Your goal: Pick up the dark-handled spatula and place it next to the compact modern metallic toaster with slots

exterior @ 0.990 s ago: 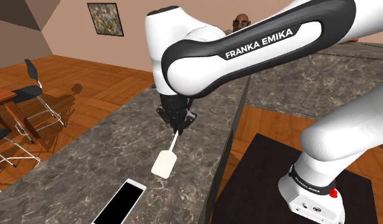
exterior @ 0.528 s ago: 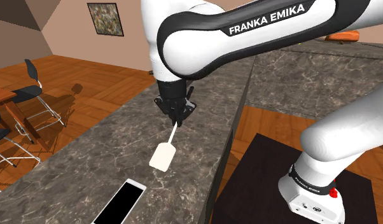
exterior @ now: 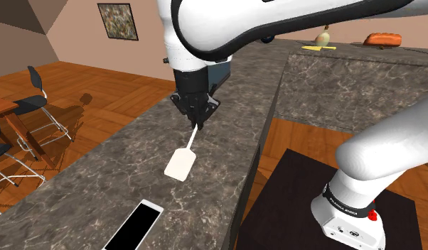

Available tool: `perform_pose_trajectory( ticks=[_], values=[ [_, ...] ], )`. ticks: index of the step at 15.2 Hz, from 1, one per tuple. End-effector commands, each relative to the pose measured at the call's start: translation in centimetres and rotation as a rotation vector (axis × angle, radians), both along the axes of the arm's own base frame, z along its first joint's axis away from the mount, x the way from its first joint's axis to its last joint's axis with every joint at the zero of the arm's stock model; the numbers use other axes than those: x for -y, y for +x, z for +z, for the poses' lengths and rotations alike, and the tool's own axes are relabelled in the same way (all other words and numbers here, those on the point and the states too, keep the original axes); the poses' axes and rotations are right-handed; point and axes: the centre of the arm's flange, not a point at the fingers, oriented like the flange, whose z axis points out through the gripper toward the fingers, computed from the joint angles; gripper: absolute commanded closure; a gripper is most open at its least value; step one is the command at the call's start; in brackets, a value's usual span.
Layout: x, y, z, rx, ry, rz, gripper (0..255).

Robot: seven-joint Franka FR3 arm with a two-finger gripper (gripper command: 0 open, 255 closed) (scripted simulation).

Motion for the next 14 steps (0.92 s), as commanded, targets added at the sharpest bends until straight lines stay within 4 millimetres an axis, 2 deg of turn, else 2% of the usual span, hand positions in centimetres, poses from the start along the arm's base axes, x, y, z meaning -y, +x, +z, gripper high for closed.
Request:
perform_pose_trajectory(
  ticks=[1,14],
  values=[
    [-0.1,0.1,1.0,0.0,0.0,0.0,255],
    [-0.1,0.1,7.8,0.0,0.0,0.0,255]
  ],
)
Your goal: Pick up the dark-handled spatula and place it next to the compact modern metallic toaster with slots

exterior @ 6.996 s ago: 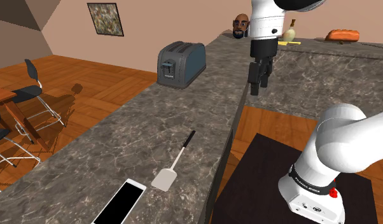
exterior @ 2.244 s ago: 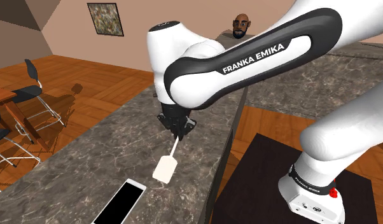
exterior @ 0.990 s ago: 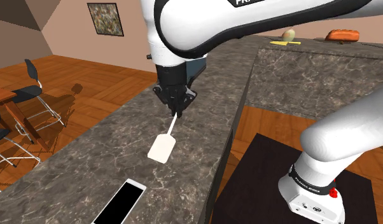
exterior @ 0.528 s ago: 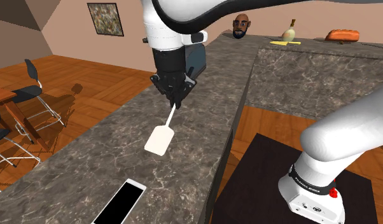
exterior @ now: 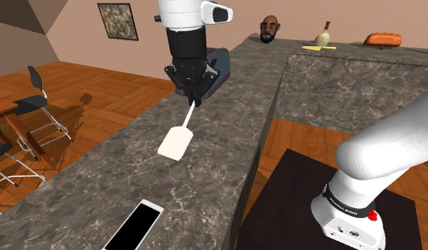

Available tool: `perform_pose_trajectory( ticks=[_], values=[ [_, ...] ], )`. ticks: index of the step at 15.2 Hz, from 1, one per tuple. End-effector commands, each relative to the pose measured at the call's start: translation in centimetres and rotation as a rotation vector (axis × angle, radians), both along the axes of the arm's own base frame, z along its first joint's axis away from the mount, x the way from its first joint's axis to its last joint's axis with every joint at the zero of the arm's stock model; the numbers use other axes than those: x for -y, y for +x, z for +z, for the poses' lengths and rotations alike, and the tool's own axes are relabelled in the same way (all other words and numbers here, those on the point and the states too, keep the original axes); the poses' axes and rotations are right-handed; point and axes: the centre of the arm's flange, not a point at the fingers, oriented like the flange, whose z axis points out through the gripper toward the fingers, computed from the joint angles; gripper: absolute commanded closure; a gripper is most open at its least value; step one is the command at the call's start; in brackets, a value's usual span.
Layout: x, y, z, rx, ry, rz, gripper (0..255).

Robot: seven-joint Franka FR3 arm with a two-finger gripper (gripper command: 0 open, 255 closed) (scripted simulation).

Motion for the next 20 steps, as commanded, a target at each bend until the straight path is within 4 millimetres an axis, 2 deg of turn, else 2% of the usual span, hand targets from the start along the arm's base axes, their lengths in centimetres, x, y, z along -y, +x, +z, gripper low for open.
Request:
perform_pose_trajectory(
  ticks=[1,5,20],
  values=[
    [0.0,-0.1,1.1,0.0,0.0,0.0,255],
    [0.0,-0.1,3.1,0.0,0.0,0.0,255],
    [18.9,6.0,3.1,0.0,0.0,0.0,255]
  ],
)
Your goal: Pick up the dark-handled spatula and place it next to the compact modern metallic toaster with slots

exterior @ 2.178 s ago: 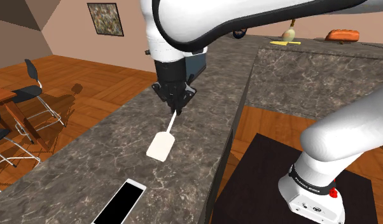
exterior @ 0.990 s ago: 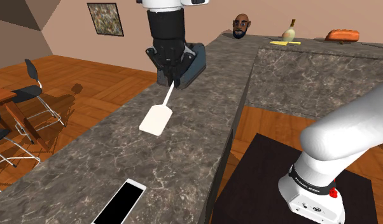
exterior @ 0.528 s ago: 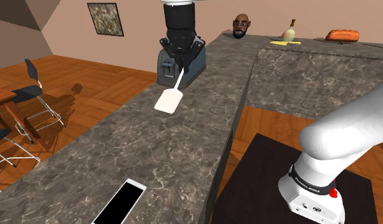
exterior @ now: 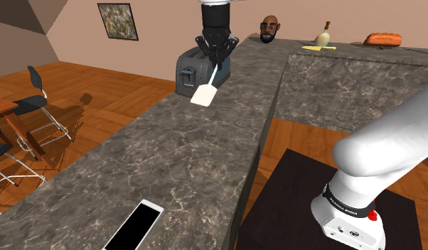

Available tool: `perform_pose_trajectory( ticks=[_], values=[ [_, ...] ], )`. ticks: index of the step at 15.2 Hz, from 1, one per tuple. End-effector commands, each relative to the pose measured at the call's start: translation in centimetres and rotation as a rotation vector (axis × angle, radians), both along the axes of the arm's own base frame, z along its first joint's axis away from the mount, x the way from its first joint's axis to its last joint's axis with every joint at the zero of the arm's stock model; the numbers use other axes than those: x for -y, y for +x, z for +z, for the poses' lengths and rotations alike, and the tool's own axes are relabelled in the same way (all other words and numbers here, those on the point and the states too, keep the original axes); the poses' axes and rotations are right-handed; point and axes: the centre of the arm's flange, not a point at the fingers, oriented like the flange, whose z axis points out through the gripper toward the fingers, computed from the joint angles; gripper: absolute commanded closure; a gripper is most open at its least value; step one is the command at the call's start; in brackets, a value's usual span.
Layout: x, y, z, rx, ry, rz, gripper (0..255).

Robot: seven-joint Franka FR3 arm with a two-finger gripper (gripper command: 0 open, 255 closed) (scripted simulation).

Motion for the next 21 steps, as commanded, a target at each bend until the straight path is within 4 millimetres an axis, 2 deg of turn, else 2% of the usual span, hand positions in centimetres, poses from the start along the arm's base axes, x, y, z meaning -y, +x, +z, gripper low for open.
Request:
perform_pose_trajectory(
  ticks=[1,19,21],
  values=[
    [2.6,0.5,0.0,0.0,0.0,0.001,255],
    [25.2,7.8,0.1,0.0,0.0,0.001,255],
    [25.5,7.9,-0.5,0.0,0.0,0.001,255]
  ],
)
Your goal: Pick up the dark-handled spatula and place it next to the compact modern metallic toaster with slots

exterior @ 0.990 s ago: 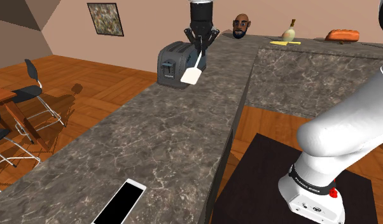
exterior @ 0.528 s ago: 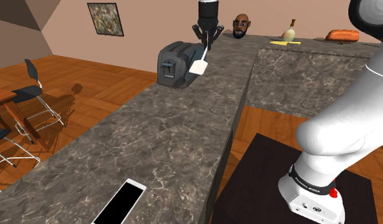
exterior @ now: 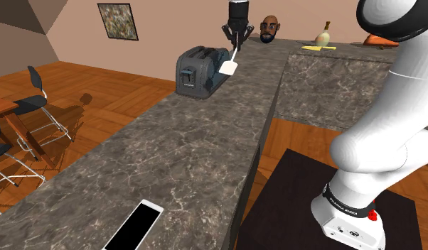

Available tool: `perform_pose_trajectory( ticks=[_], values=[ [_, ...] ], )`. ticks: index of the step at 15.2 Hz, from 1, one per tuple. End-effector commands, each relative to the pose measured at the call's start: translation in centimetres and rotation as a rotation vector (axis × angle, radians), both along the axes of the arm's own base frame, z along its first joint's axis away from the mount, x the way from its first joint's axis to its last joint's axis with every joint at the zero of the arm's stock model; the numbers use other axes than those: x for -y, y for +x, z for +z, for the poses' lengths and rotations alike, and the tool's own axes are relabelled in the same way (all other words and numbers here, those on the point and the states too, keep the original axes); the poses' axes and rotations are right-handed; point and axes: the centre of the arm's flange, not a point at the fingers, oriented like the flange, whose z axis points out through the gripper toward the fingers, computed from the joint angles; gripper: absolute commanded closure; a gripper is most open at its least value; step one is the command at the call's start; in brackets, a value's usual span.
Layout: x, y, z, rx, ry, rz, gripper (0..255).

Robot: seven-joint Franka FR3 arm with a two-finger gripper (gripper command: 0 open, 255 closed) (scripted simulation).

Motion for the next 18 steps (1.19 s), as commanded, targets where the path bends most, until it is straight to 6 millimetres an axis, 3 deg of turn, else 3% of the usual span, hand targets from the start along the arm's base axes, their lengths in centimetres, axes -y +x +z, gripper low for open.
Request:
perform_pose_trajectory(
  ticks=[1,18],
  values=[
    [0.4,0.1,-0.8,0.0,0.0,0.001,255],
    [0.4,0.1,-9.8,0.0,0.0,0.001,255]
  ],
)
